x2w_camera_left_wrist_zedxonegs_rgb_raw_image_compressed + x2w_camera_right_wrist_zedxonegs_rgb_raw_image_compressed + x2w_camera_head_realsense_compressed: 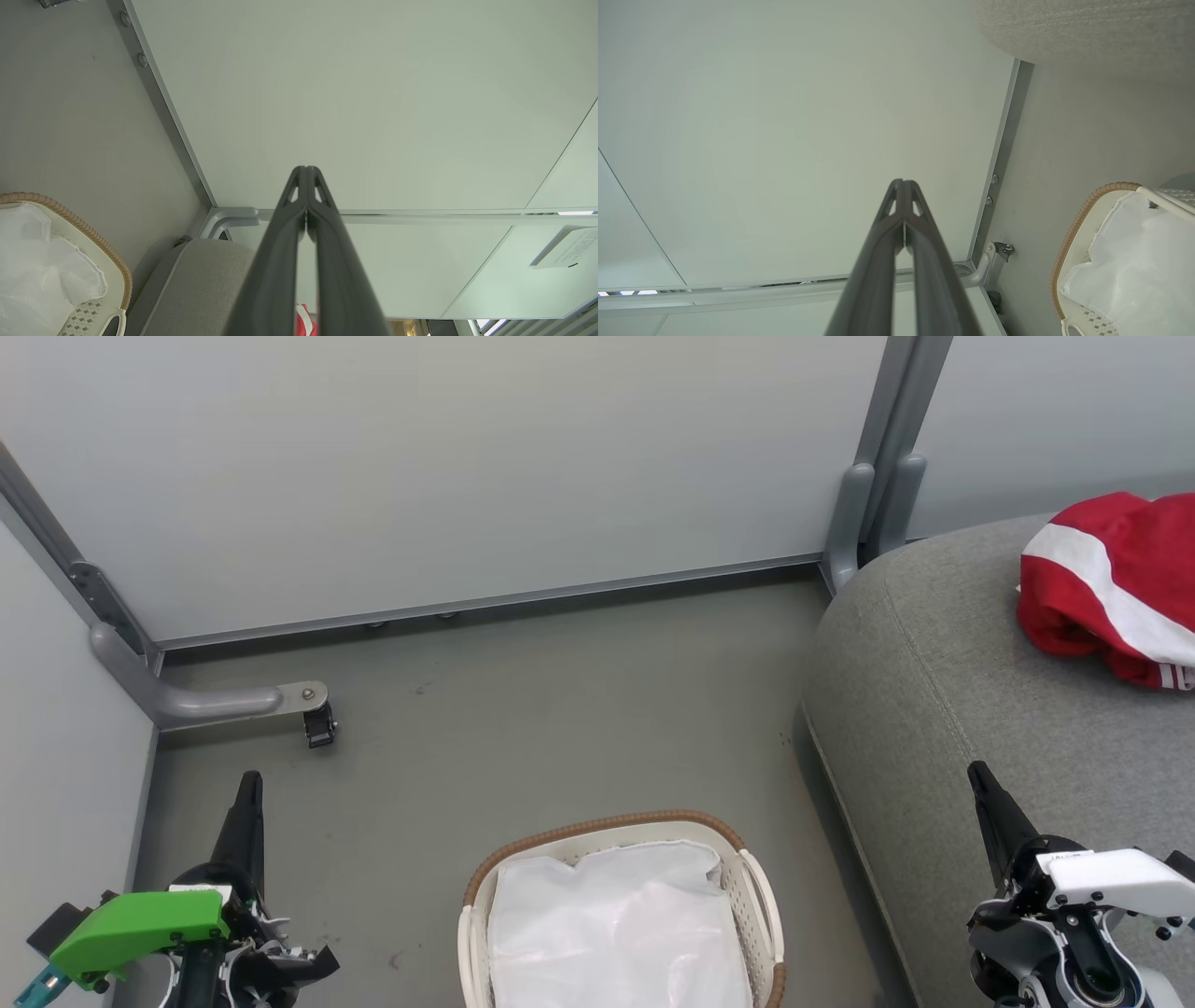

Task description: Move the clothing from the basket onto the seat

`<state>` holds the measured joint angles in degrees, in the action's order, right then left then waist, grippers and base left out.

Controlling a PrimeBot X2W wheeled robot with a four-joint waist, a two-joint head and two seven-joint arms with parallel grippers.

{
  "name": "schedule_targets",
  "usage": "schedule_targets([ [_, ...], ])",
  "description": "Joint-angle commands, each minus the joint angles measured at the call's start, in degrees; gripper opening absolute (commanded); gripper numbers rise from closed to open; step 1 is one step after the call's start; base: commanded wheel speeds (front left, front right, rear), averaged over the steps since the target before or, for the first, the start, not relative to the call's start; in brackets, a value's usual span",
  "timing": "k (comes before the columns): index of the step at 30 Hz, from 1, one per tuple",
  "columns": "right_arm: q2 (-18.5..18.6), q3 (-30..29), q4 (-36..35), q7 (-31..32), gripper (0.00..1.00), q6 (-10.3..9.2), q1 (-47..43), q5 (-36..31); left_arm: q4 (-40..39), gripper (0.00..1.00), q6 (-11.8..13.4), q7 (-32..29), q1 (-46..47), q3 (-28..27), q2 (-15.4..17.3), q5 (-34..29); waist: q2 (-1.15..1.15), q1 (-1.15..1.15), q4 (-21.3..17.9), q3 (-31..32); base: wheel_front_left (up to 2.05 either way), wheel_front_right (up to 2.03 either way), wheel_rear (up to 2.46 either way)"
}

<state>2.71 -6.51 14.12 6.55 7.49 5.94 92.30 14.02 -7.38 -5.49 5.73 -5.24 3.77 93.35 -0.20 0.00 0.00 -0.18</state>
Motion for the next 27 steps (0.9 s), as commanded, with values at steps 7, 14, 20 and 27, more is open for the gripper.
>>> schedule_targets([
  [7, 0.32, -0.13, -0.18, 0.16, 0.00, 0.00, 0.51, 0.21, -0.08, 0.00, -0.20, -0.35, 0.77, -0.29, -0.02, 0.03, 0.20, 0.00, 0.00, 0.00, 0.00, 0.00, 0.00],
  [14, 0.32, -0.13, -0.18, 0.16, 0.00, -0.01, 0.51, 0.21, -0.07, 0.00, -0.20, -0.35, 0.72, -0.39, -0.09, -0.12, 0.20, 0.00, 0.00, 0.00, 0.00, 0.00, 0.00],
  [20, 0.32, -0.13, -0.18, 0.16, 0.00, -0.01, 0.51, 0.21, -0.07, 0.00, -0.20, -0.42, 0.73, -0.49, -0.16, -0.23, 0.20, 0.00, 0.00, 0.00, 0.00, 0.00, 0.00],
  [27, 0.32, -0.13, -0.18, 0.16, 0.00, 0.00, 0.50, 0.22, -0.06, 0.00, -0.20, -0.51, 0.74, -0.58, -0.21, -0.31, 0.20, 0.00, 0.00, 0.00, 0.00, 0.00, 0.00],
])
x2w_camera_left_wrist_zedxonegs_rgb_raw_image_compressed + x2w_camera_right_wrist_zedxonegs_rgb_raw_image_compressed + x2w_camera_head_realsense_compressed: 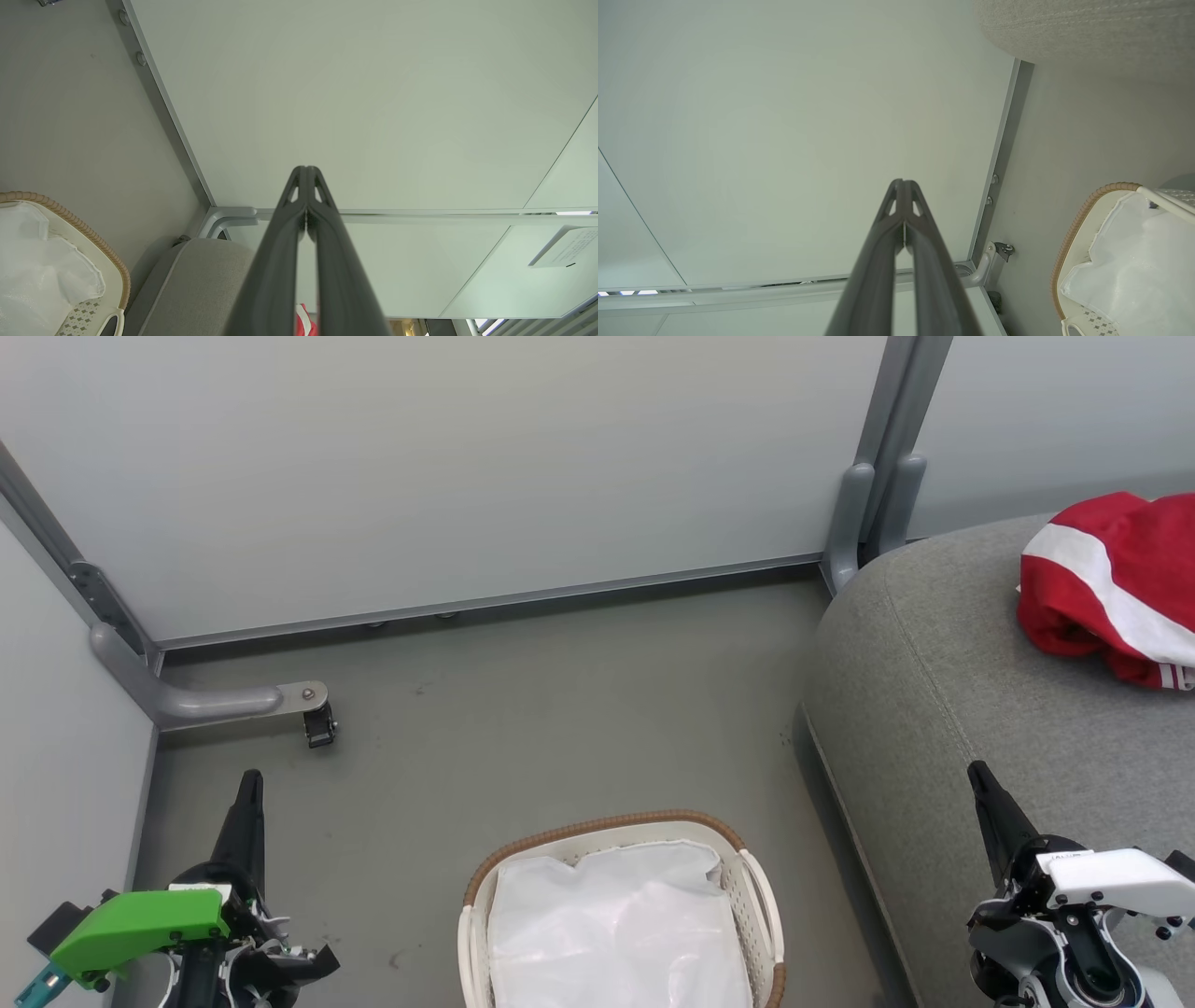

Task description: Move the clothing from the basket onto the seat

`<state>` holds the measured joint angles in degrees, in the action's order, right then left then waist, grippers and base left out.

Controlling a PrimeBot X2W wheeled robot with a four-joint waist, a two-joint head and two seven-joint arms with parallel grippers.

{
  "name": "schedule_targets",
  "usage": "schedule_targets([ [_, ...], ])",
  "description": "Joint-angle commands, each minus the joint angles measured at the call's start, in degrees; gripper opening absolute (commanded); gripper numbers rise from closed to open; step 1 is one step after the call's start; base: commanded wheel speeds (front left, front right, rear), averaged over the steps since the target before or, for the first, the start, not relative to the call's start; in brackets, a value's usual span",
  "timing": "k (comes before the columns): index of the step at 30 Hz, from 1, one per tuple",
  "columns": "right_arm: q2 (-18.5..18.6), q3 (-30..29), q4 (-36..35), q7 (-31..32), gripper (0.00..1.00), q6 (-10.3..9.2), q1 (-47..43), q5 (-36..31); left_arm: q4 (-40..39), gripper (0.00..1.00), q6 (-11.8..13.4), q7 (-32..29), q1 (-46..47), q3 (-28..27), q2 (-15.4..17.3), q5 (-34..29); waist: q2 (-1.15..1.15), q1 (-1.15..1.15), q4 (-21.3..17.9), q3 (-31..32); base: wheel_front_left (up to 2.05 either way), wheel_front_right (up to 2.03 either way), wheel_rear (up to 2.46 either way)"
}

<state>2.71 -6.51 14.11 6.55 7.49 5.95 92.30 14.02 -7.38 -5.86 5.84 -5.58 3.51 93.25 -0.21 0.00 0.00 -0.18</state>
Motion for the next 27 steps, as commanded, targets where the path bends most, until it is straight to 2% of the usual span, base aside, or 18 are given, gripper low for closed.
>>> schedule_targets([
  [1, 0.32, -0.13, -0.17, 0.16, 0.00, -0.01, 0.49, 0.22, -0.06, 0.00, -0.20, -0.11, 0.62, -0.26, 0.04, -0.24, 0.21, 0.00, 0.00, 0.00, 0.00, 0.00, 0.00],
  [27, 0.32, -0.12, -0.17, 0.15, 0.00, 0.00, 0.49, 0.22, -0.05, 0.00, -0.20, -0.41, 0.66, -0.51, -0.13, -0.57, 0.21, 0.00, 0.00, 0.00, 0.00, 0.00, 0.00],
])
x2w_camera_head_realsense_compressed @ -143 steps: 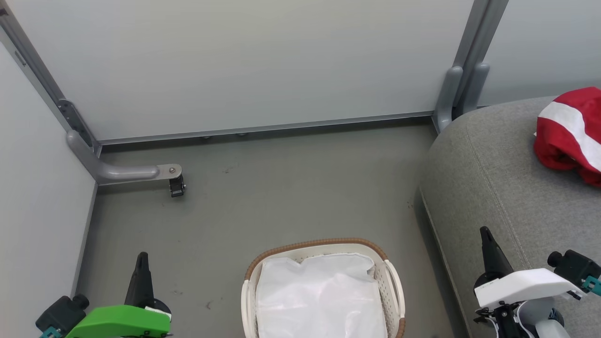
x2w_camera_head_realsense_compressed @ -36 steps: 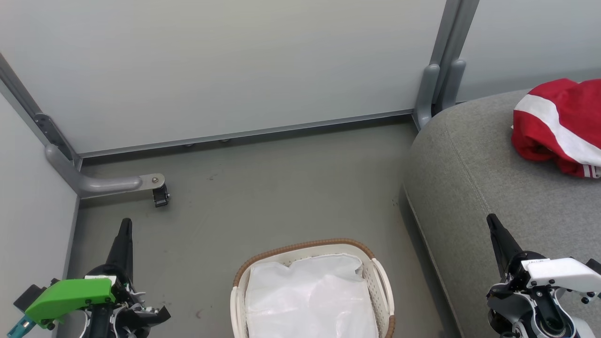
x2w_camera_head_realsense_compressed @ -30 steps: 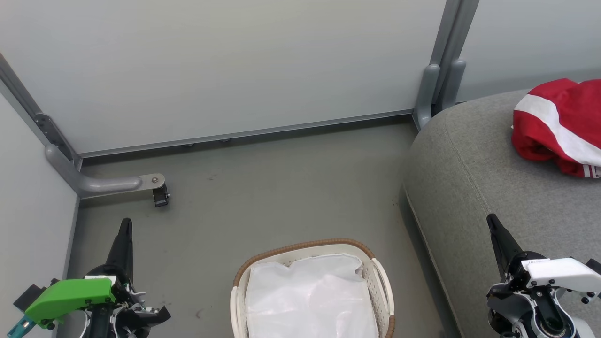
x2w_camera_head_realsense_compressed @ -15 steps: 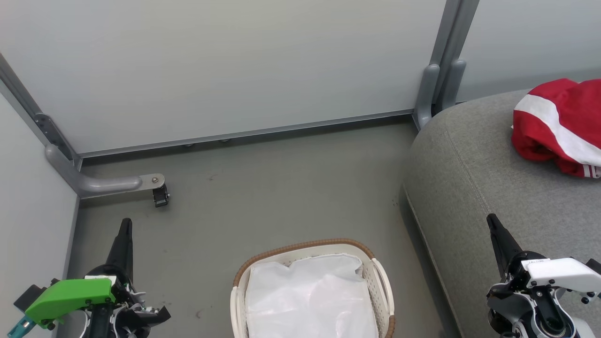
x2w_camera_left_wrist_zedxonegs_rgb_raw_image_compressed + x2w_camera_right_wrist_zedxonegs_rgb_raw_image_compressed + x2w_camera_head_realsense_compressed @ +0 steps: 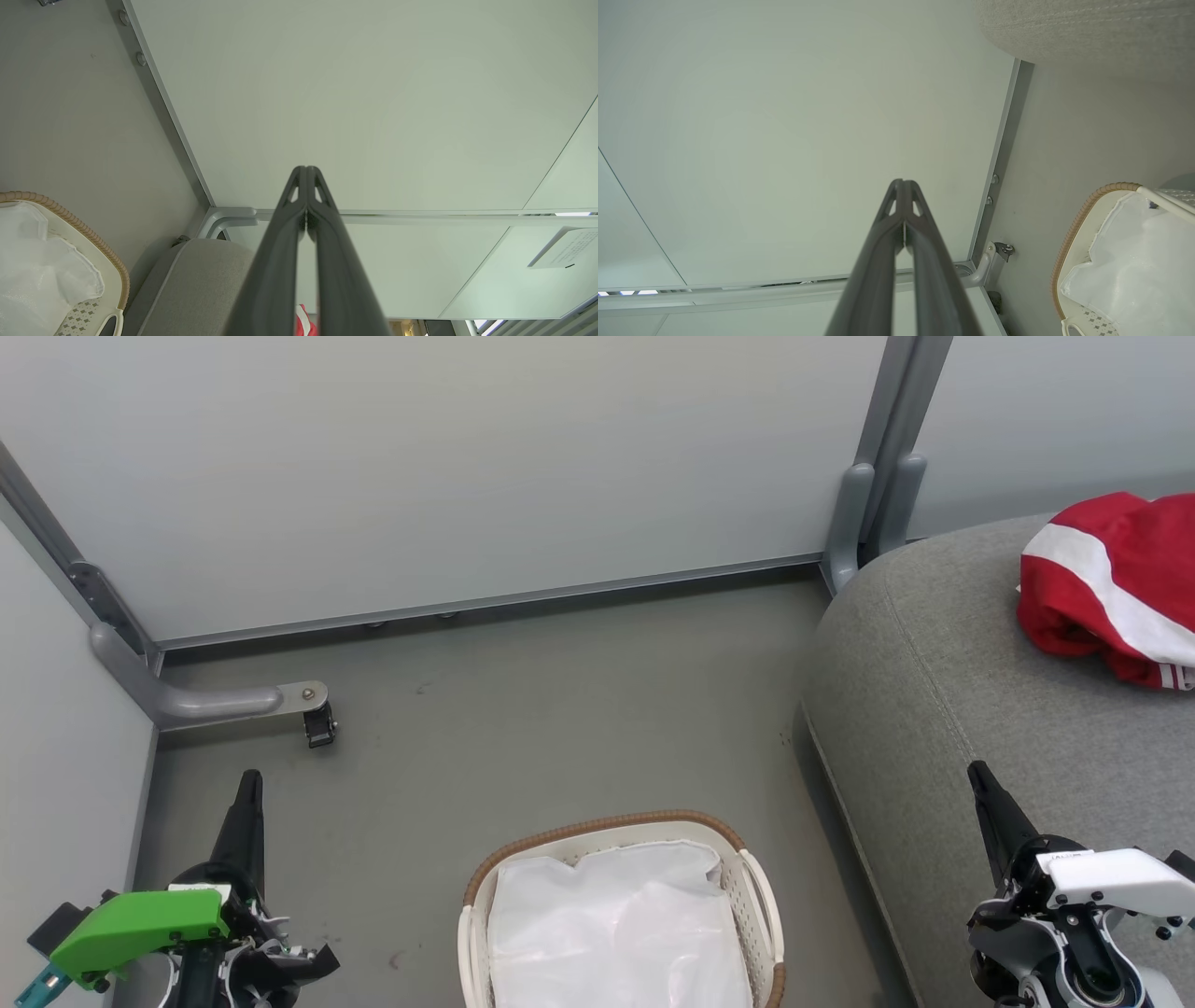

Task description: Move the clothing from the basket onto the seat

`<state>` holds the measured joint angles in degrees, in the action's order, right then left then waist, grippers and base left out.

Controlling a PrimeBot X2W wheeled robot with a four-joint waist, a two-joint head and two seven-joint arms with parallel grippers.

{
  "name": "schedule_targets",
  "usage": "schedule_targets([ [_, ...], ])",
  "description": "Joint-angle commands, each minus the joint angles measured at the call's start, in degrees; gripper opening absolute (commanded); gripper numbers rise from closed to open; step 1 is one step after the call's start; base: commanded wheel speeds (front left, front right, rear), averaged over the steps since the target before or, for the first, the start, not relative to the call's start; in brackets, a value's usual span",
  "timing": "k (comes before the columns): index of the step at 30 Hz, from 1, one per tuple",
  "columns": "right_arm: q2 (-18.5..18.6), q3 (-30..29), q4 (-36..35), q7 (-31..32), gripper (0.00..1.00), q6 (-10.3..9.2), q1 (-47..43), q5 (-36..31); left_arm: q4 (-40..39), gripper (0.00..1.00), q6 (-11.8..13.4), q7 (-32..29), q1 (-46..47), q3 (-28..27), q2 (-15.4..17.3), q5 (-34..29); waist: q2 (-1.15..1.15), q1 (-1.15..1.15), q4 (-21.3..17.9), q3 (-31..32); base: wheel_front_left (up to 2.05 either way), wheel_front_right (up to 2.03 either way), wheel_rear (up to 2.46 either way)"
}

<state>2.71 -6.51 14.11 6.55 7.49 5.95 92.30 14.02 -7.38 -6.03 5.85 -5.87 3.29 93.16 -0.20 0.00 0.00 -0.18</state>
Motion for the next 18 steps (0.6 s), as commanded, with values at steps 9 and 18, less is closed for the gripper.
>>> schedule_targets([
  [9, 0.32, -0.12, -0.17, 0.15, 0.00, 0.00, 0.49, 0.22, -0.05, 0.00, -0.20, -0.34, 0.66, -0.30, 0.02, -0.58, 0.20, 0.00, 0.00, 0.00, 0.00, 0.00, 0.00],
  [18, 0.32, -0.12, -0.17, 0.15, 0.00, 0.00, 0.49, 0.22, -0.05, 0.00, -0.20, -0.41, 0.67, -0.36, -0.04, -0.56, 0.20, 0.00, 0.00, 0.00, 0.00, 0.00, 0.00],
])
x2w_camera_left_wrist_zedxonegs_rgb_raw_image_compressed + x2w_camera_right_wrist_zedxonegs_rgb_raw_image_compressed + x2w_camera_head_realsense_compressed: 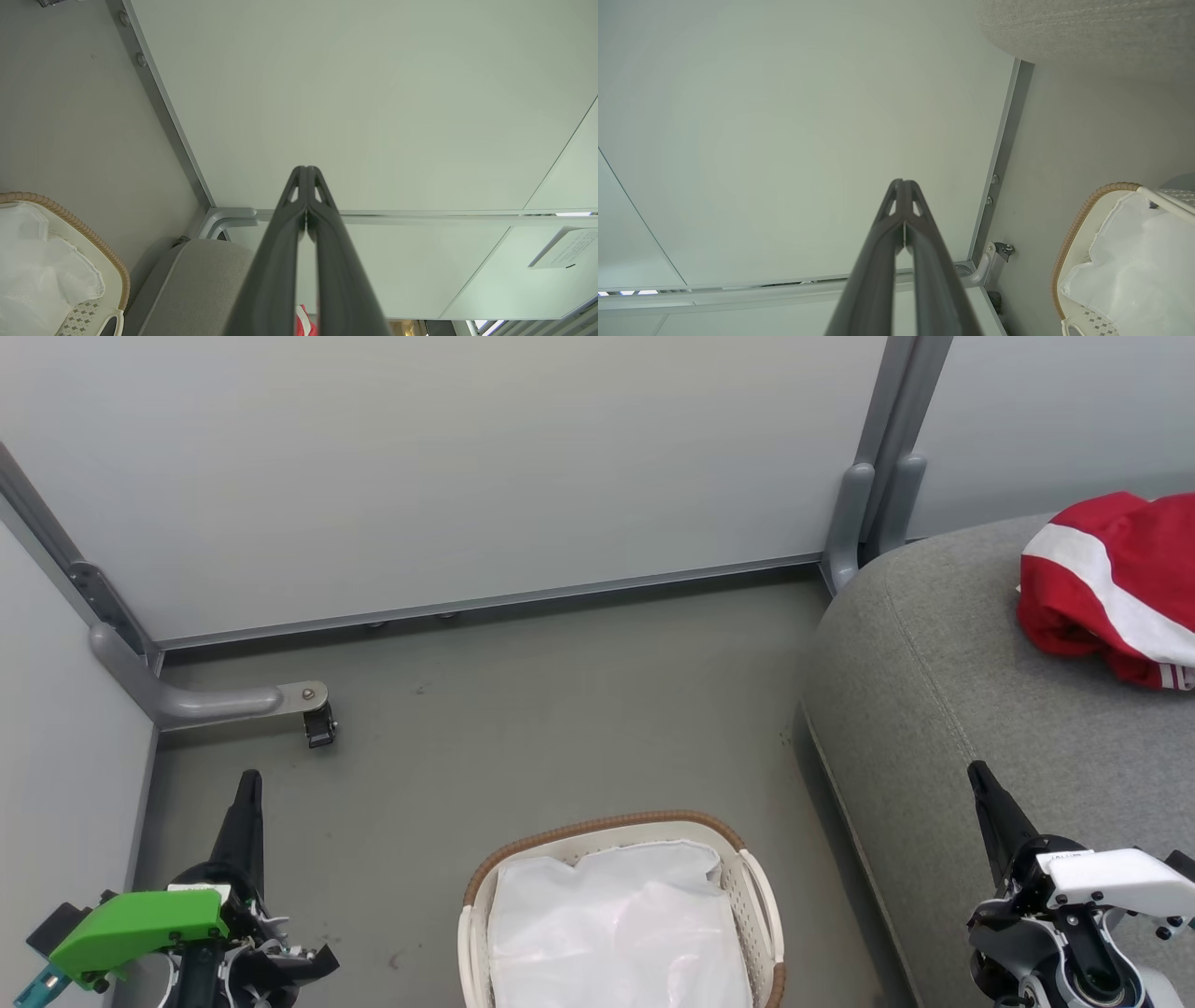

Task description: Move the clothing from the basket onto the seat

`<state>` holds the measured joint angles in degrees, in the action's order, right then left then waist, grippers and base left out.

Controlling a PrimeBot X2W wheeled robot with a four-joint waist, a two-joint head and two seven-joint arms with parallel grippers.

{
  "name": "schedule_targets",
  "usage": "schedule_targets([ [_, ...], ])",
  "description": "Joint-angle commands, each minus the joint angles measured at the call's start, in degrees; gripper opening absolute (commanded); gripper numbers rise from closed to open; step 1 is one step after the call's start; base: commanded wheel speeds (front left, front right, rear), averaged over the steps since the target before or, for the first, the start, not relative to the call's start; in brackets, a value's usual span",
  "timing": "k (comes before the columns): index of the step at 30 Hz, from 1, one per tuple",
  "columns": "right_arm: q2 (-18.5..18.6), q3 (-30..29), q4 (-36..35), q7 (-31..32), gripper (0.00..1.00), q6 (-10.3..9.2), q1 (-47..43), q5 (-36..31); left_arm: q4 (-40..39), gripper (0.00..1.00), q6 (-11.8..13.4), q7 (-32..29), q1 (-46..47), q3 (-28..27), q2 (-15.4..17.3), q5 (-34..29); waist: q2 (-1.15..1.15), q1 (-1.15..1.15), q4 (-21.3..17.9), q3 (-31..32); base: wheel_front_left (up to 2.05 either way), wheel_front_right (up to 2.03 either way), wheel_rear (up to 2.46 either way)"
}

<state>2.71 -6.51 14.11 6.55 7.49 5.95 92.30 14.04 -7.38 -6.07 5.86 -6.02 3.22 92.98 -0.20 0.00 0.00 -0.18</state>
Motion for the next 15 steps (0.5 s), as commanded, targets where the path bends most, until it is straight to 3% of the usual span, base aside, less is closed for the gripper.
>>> schedule_targets([
  [1, 0.32, -0.12, -0.17, 0.15, 0.00, 0.00, 0.49, 0.22, -0.06, 0.00, -0.20, -0.37, 0.67, -0.22, 0.02, -0.40, 0.20, 0.00, 0.00, 0.00, 0.00, 0.00, 0.00],
  [15, 0.32, -0.12, -0.17, 0.15, 0.00, 0.00, 0.48, 0.22, -0.06, 0.00, -0.20, -0.37, 0.68, -0.31, -0.05, -0.38, 0.20, 0.00, 0.00, 0.00, 0.00, 0.00, 0.00],
])
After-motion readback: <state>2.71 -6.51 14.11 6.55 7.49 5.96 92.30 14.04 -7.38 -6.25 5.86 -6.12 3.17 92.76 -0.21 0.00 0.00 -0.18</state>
